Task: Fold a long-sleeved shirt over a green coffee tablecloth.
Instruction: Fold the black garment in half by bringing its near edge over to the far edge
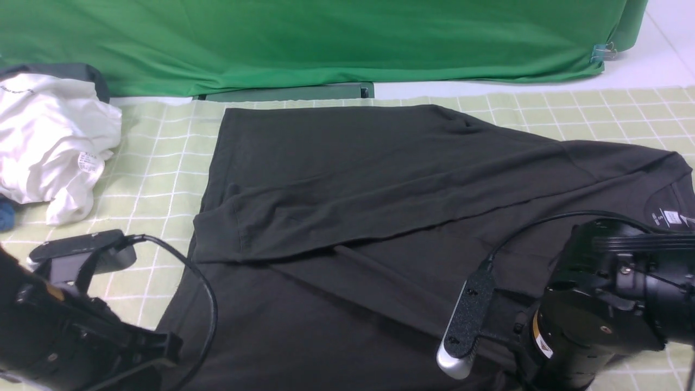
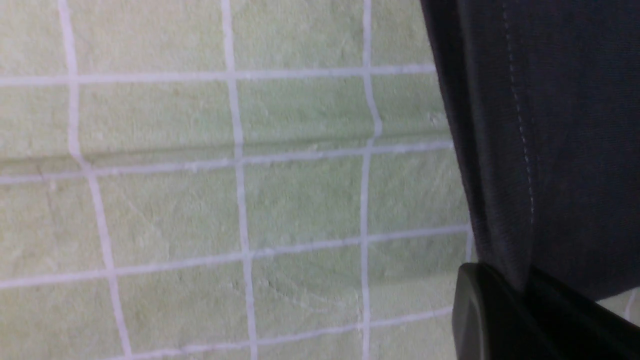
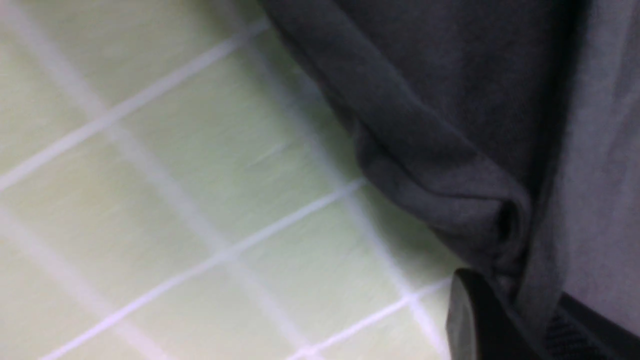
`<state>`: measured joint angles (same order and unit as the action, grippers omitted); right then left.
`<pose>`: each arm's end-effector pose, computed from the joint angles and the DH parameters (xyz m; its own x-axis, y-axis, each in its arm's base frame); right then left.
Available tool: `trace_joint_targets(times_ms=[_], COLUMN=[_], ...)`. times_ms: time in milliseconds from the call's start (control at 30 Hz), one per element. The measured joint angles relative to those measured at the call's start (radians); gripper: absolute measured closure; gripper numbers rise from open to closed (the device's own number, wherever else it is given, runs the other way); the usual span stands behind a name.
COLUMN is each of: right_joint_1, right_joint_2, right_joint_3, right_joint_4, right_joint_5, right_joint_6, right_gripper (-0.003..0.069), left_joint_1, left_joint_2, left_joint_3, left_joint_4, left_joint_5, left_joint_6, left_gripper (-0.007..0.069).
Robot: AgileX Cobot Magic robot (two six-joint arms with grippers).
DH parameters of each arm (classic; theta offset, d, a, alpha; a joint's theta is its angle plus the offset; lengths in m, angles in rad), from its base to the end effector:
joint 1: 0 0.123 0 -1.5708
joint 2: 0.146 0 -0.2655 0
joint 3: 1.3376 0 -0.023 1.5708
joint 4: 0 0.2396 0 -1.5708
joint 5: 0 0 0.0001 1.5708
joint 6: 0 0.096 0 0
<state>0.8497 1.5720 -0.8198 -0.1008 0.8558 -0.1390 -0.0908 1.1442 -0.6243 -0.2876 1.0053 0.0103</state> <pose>0.1683 0.1804 0.1603 -0.4934 -0.8691 -0.0359 -0.8650 0.4946 -0.0850 0.1649 -0.0381 0.2064 -0.9920 -0.0524 -0.1151 -0.0213 0.9664 -0.2563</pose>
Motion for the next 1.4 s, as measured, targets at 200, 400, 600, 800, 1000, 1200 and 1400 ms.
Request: trace_joint_targets(times_ms=[200,400,600,800,1000,1200,1400], right_joint_1=[0.052,0.059,-0.06,-0.191,-0.307,-0.378,-0.441], right_joint_2=[-0.053,-0.101,-0.107,-0.079,0.029,0.172,0.293], right_joint_3=[0.003,0.016,-0.079,-0.191,-0.34,-0.498,-0.645], right_joint_4=[0.07,0.093,0.095,0.092,0.091,0.091,0.092], right_joint_5=[0.09,0.11,0.144,0.085,0.01,-0.018,-0.049], right_joint_6=[0.031,0.053,0.004,-0.027,-0.057,-0.095,-0.125], right_gripper=[0.0616,0.0616,0.0617,0.0617,0.0617,0.0617,0.0617], left_joint_1=[0.0,0.0,0.0,0.0,0.0,0.0,0.0], left_joint_2=[-0.06,-0.119,-0.116,-0.028,0.194,0.427,0.629], left_joint_3=[0.007,0.03,-0.024,-0.087,-0.253,-0.456,-0.663], left_joint_4=[-0.016,-0.024,-0.024,-0.028,-0.028,-0.029,-0.029], left_joint_5=[0.097,0.105,-0.028,-0.165,-0.317,-0.401,-0.43], left_joint_6=[-0.004,-0.01,-0.079,-0.099,-0.112,-0.115,-0.12], left_gripper=[0.0607,0.0607,0.0607,0.0607,0.0607,0.0607,0.0607])
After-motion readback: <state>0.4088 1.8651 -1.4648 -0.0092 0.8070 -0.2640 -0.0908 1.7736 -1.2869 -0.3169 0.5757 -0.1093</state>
